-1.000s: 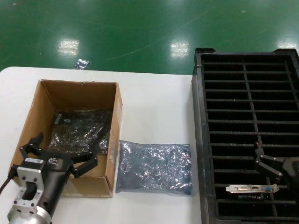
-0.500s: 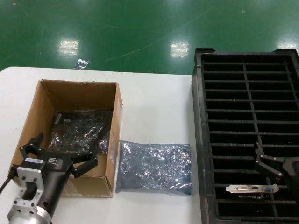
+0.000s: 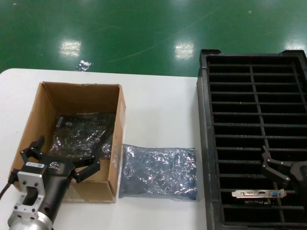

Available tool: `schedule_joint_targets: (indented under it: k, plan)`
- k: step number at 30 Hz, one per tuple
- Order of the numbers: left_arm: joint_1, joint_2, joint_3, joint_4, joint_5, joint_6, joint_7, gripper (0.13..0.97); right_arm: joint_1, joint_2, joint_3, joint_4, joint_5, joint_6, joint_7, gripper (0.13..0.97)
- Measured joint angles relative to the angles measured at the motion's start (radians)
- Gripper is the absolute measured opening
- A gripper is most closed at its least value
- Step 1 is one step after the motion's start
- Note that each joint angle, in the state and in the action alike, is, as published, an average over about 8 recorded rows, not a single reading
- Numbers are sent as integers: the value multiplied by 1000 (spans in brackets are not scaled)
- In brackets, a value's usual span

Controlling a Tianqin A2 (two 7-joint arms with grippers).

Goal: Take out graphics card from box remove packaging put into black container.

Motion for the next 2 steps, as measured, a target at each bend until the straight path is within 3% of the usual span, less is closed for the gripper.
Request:
schedule_joint_targets:
  k: [2]
  plan:
    - [0, 0, 0, 0, 0, 0, 0, 966, 0, 0, 0, 0, 0, 0, 0, 966]
